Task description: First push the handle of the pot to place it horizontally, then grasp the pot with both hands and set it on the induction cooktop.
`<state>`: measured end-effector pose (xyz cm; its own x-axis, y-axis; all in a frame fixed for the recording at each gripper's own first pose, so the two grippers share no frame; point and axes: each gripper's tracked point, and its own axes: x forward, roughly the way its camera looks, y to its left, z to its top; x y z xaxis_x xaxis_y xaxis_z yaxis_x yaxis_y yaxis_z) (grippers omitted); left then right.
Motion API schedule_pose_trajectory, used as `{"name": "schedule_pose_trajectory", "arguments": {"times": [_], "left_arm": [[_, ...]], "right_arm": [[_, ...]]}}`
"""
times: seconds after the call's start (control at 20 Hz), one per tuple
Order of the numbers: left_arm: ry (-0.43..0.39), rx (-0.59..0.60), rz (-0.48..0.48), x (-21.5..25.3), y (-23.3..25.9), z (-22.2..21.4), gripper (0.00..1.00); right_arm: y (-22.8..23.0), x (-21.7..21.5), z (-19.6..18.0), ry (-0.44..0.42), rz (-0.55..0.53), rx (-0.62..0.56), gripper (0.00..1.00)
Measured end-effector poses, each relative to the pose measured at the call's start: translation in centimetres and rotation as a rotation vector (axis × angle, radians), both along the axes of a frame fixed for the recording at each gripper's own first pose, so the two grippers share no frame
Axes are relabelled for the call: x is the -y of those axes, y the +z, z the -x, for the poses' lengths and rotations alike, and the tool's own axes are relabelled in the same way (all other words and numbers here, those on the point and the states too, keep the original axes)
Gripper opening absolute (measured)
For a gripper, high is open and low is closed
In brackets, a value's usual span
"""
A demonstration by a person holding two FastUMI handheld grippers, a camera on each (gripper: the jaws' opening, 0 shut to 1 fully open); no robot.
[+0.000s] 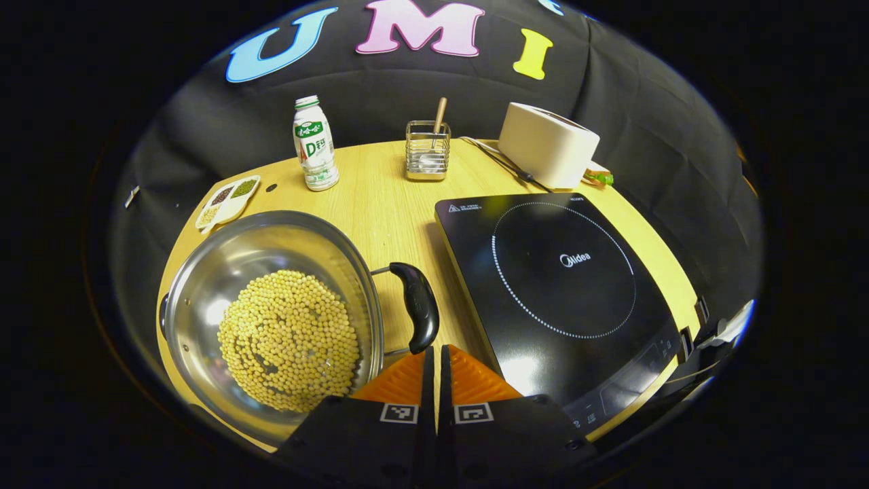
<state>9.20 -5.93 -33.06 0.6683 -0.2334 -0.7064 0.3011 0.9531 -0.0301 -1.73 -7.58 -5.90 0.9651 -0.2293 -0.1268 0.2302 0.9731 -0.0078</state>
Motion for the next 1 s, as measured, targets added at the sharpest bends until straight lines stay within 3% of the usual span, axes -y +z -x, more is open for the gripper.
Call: {"name": "schedule_pose_trajectory", "arguments": {"times": [0.4,0.6,0.7,0.8,0.95,1.0], "left_arm": [[0.019,0.023,0.053,0.5,0.9,-0.9,0.05],[-0.015,0.1,0.113,1.3,3.7,0.5,0.05],[-0.01,0.147,0.153,0.9,5.8,1.2,0.11],[0.01,0.214,0.196,-0.1,8.5,1.6,0.24],[0.059,0.322,0.214,-3.5,12.2,2.0,0.59],[0.088,0.352,0.2,-5.1,13.2,2.1,0.77]], "right_arm": [[-0.6,-0.2,0.5,0.002,0.012,-0.022,0.98],[-1.6,-1.1,0.0,0.02,-0.017,-0.051,0.98],[-2.0,-2.1,-0.6,0.044,-0.025,-0.063,0.98],[-2.2,-3.5,-1.3,0.076,-0.029,-0.074,0.99],[-3.5,-6.9,-2.7,0.152,-0.05,-0.121,0.98],[-3.7,-8.2,-3.2,0.182,-0.056,-0.133,0.99]]}}
